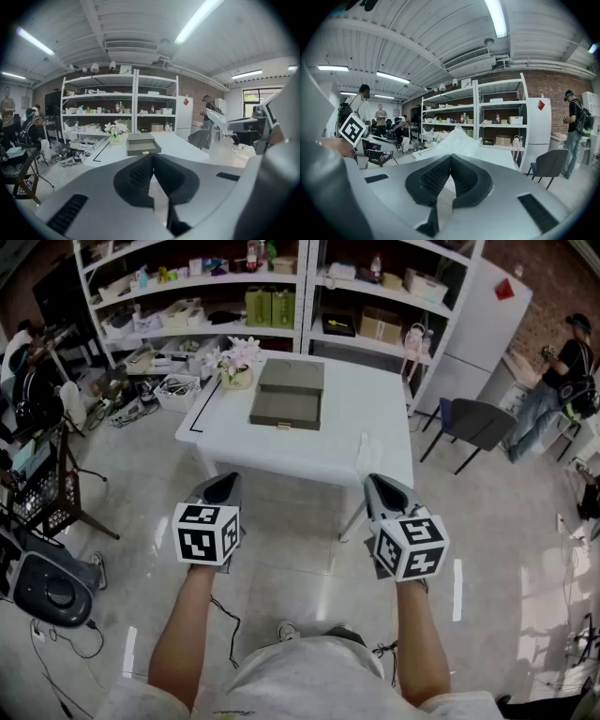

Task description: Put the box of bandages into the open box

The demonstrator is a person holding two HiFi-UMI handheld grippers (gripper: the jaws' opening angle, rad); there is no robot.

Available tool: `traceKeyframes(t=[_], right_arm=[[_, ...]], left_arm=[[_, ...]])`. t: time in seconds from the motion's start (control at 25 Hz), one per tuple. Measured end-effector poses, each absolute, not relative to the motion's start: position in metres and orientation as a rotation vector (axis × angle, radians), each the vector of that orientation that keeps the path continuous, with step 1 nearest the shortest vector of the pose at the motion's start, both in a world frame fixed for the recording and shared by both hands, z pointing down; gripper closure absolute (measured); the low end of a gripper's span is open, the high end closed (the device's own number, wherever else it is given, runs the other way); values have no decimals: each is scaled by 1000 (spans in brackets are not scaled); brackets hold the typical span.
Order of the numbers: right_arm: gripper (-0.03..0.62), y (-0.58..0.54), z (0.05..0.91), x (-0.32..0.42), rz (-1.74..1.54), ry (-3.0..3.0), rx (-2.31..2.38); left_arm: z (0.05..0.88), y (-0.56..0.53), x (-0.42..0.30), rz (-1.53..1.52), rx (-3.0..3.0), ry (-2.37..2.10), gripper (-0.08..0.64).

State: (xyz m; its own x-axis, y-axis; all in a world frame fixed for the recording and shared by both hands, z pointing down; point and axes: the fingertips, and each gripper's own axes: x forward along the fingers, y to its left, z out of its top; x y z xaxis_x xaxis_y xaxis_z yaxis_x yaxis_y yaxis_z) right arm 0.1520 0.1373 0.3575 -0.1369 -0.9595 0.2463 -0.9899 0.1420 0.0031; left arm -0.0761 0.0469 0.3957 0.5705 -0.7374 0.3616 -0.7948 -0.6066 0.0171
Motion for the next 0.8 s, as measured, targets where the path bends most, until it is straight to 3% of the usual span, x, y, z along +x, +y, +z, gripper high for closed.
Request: traceKeyframes(t=[0.8], right_arm=[[586, 85, 374, 163, 277, -2240, 1929]], left_arm=[[407, -9, -71, 502, 2619, -1302, 557]])
